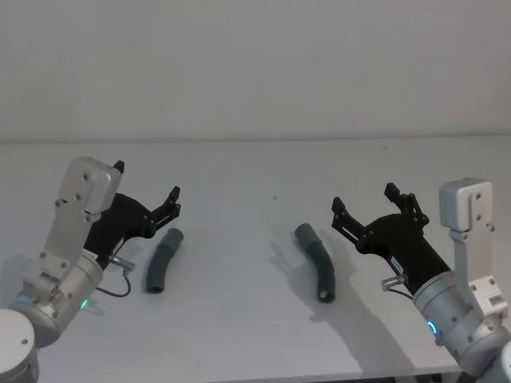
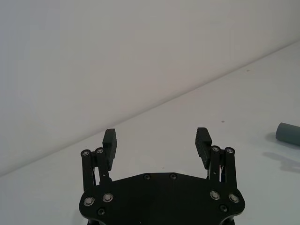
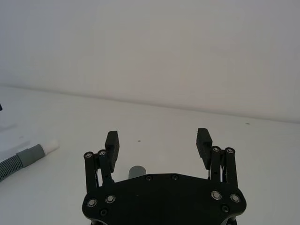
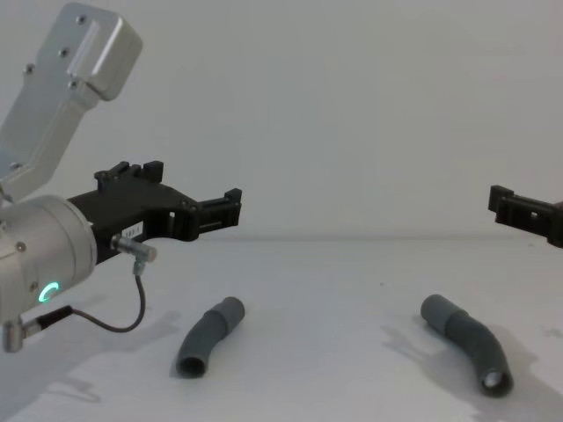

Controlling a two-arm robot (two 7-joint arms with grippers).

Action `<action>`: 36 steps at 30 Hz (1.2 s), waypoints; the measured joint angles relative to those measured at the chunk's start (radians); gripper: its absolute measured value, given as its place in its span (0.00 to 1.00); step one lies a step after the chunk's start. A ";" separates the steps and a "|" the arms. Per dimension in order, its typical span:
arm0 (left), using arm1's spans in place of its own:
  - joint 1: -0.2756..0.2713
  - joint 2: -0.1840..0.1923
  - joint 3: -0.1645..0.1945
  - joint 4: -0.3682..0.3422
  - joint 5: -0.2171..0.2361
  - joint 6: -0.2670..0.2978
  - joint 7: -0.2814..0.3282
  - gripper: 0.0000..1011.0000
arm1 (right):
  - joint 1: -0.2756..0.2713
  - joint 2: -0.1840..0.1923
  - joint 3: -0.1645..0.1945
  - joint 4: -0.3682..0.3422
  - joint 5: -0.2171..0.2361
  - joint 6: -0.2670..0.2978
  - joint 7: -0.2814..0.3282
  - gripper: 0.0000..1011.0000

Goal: Use both hands to pick up one end of the pipe from the table, align the ends, and insert them.

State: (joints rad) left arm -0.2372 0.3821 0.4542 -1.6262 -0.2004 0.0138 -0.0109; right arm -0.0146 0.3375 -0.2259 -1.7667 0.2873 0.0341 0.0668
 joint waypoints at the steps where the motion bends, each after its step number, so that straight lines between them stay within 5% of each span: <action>1: 0.000 0.000 0.000 0.000 0.000 0.000 0.000 0.99 | 0.000 0.000 0.000 0.000 0.000 0.000 0.000 0.99; 36: 0.000 0.000 0.000 0.000 0.000 0.000 0.000 0.99 | 0.000 0.000 0.000 0.000 0.000 0.000 0.000 0.99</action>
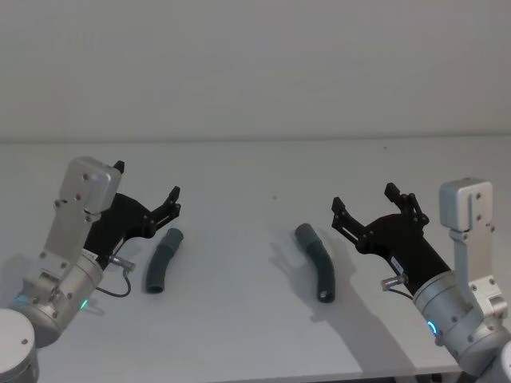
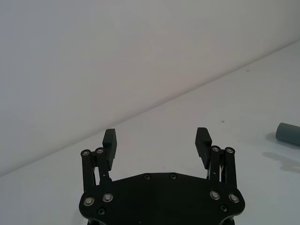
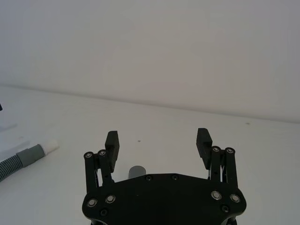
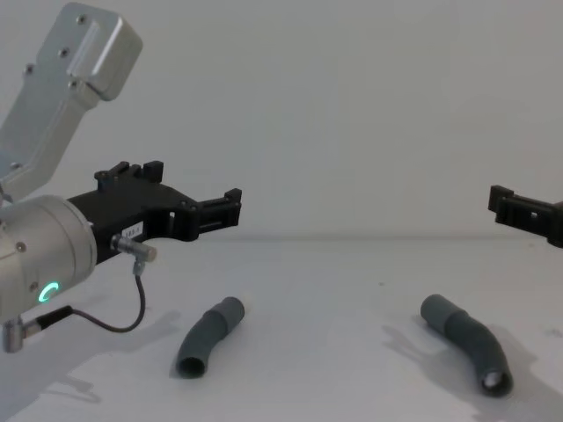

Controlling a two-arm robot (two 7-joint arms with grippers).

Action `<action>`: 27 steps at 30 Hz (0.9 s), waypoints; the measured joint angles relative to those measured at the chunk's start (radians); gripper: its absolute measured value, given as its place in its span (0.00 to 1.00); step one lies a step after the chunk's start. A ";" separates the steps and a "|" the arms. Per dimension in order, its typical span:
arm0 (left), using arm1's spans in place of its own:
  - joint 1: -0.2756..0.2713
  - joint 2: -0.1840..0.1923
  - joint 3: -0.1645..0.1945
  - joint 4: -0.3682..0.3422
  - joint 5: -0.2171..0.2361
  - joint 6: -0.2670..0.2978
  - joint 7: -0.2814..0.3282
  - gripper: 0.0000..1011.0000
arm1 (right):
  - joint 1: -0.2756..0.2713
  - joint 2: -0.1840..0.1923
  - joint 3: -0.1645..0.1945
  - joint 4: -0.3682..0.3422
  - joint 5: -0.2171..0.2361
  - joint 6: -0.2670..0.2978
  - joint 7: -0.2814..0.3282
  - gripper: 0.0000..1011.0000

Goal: Use both hands to pick up one end of the pipe from the table, align the ends, and insert them.

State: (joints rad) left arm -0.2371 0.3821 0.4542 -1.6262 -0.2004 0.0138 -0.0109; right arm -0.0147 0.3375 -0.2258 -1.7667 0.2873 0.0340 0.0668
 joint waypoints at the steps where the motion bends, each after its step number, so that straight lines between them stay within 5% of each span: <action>1: 0.000 0.000 0.000 0.000 0.000 0.000 0.000 0.99 | 0.000 0.000 0.000 0.000 0.000 0.000 0.000 0.99; 11: 0.000 0.000 0.000 0.000 0.000 0.000 0.000 0.99 | 0.002 -0.004 -0.003 -0.004 -0.004 0.022 -0.006 0.99; 27: 0.000 0.000 0.000 0.000 0.000 0.000 0.000 0.99 | 0.074 -0.016 -0.045 -0.008 -0.013 0.254 0.001 0.99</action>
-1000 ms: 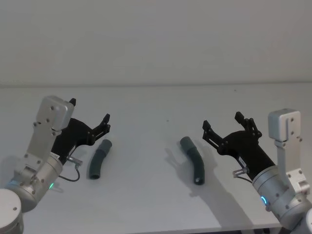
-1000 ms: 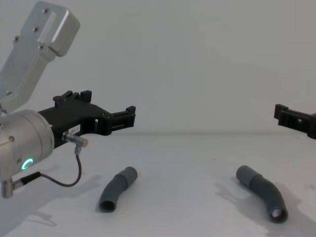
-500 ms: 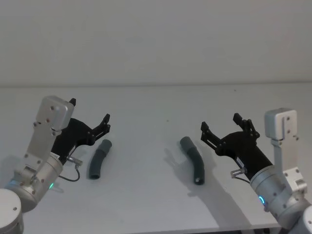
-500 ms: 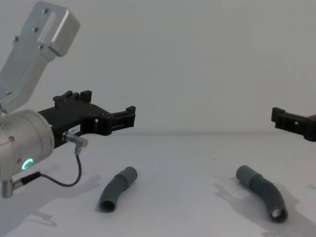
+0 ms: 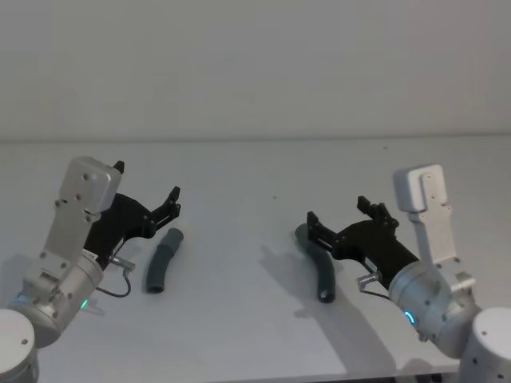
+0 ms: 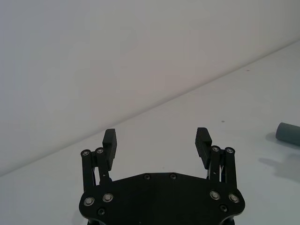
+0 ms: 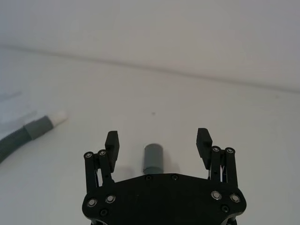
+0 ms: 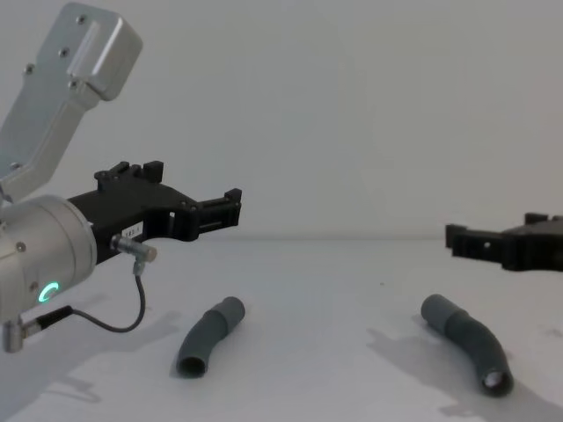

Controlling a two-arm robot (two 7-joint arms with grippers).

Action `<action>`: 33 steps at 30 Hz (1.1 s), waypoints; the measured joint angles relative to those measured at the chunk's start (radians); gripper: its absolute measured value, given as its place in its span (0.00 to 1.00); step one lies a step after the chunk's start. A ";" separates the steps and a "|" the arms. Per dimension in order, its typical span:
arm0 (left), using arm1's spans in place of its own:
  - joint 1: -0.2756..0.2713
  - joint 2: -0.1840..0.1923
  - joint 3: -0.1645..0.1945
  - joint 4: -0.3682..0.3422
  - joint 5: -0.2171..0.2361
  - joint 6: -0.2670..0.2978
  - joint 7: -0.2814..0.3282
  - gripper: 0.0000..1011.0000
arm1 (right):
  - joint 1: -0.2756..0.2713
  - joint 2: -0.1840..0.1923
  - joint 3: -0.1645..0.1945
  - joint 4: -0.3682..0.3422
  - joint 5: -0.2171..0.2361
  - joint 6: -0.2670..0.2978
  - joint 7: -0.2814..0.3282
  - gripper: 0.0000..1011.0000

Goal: Use both hands to pick up one end of the pipe from the table, align the ends, and insert them.

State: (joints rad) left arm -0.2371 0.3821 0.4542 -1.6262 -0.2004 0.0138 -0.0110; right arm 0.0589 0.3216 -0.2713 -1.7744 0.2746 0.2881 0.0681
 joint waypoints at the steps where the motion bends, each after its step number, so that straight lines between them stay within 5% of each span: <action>1: 0.000 0.000 0.000 0.000 0.000 0.000 0.000 0.99 | 0.009 0.001 -0.004 0.004 0.001 0.025 0.007 0.99; 14: 0.000 0.000 0.000 0.000 0.000 0.000 0.000 0.99 | 0.114 0.024 -0.049 0.074 0.002 0.216 0.075 0.99; 33: 0.000 0.000 0.000 0.000 0.000 0.000 0.000 0.99 | 0.185 0.043 -0.073 0.163 -0.033 0.328 0.101 0.99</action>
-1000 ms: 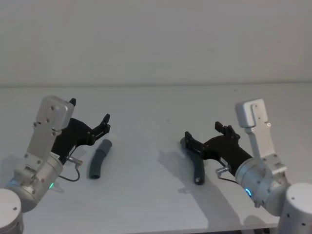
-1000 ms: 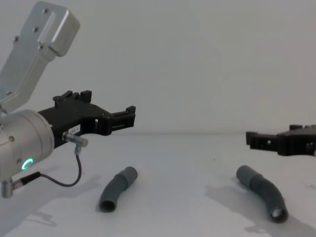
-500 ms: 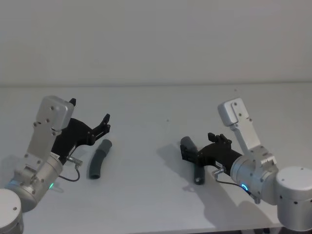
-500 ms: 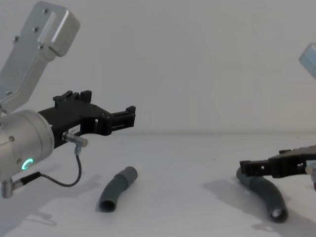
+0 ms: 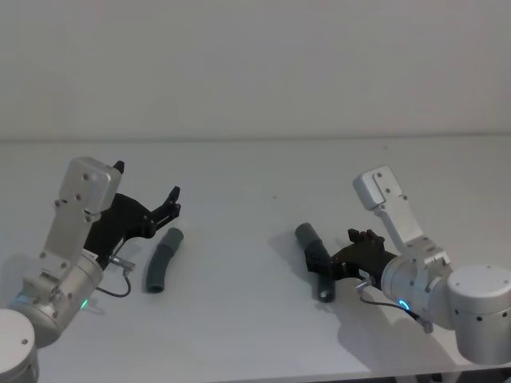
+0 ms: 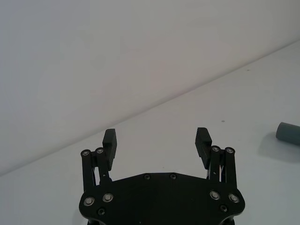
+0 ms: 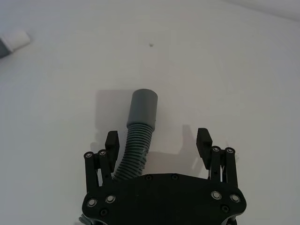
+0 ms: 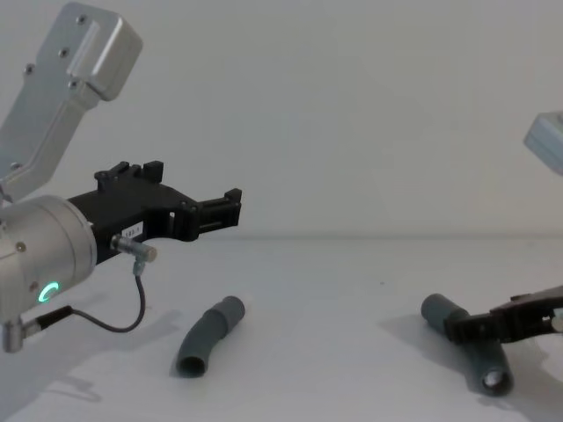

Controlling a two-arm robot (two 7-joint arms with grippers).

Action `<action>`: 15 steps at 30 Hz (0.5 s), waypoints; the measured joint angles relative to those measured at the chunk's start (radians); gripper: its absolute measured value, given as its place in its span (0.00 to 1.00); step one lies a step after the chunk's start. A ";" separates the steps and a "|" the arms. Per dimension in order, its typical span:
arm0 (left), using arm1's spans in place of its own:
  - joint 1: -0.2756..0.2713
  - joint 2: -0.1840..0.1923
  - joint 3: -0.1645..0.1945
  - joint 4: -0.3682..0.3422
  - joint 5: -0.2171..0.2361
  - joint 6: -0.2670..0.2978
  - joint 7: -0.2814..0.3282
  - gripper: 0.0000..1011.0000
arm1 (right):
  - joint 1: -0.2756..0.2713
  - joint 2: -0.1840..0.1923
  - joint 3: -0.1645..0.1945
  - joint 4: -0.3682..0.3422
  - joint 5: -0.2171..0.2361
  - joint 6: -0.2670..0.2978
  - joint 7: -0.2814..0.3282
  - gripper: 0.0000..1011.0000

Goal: Use both hands to pick up one end of the pipe from the table, align the ends, and insert them.

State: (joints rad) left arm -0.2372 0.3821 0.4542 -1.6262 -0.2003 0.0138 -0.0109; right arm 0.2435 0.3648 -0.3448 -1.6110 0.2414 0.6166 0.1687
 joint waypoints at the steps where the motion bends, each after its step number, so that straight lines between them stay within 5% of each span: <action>1: 0.000 0.000 0.000 0.000 0.000 0.000 0.000 0.99 | 0.003 -0.002 0.001 0.005 0.000 0.006 0.000 0.99; 9: 0.000 0.000 0.000 0.000 0.000 0.000 0.000 0.99 | 0.014 -0.021 0.012 0.025 0.003 0.040 0.001 0.98; 15: 0.000 0.000 0.000 0.000 0.000 0.000 0.000 0.99 | 0.020 -0.028 0.015 0.035 0.008 0.055 0.011 0.84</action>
State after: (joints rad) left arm -0.2372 0.3821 0.4542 -1.6262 -0.2004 0.0139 -0.0110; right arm 0.2636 0.3367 -0.3295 -1.5757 0.2491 0.6714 0.1798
